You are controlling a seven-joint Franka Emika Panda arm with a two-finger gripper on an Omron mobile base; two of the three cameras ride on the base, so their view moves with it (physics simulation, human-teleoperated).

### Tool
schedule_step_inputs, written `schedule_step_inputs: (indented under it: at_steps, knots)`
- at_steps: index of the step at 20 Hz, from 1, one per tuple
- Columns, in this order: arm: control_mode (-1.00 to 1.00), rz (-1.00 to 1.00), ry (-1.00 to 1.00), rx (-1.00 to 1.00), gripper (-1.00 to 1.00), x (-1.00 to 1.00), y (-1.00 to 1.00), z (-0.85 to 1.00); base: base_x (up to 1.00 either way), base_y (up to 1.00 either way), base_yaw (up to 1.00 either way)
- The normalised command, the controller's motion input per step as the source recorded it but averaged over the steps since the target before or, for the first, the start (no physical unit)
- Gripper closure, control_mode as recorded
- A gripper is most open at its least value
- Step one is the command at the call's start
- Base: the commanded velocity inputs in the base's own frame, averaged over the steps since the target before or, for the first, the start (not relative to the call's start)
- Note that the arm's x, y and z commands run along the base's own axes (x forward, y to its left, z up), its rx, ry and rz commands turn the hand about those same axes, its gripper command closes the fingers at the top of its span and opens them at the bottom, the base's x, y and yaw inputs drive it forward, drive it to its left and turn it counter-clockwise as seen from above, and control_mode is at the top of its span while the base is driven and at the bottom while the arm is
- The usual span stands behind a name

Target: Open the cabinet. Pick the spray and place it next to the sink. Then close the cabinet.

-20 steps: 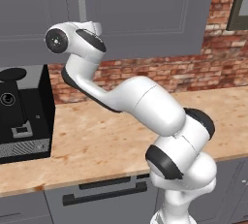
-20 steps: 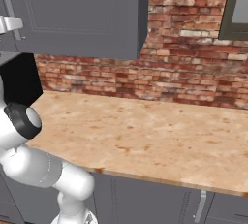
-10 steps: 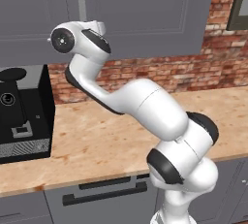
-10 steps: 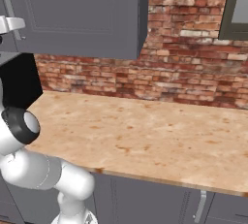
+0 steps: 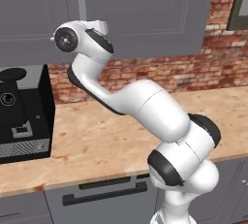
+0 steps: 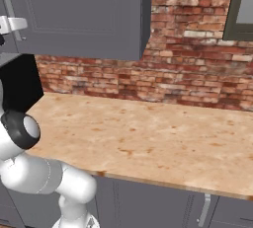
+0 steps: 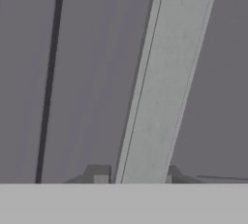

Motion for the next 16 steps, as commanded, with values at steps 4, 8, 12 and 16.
schedule_step_inputs:
  at_steps: [4, 8, 12, 16]
  knots:
    - [-1.00, -0.03, 0.00, 0.01, 1.00, 0.00, -0.30, 0.00, 0.00, 0.00, 0.00]
    - [-1.00, -0.02, 0.00, 0.06, 1.00, -0.11, -0.58, 0.00, 0.00, 0.00, 0.00]
    - [-1.00, 0.00, 0.00, 0.09, 1.00, -0.22, -0.57, 0.00, 0.00, 0.00, 0.00]
    - [-1.00, 0.00, 0.00, 0.07, 1.00, -0.12, -0.56, 0.00, 0.00, 0.00, 0.00]
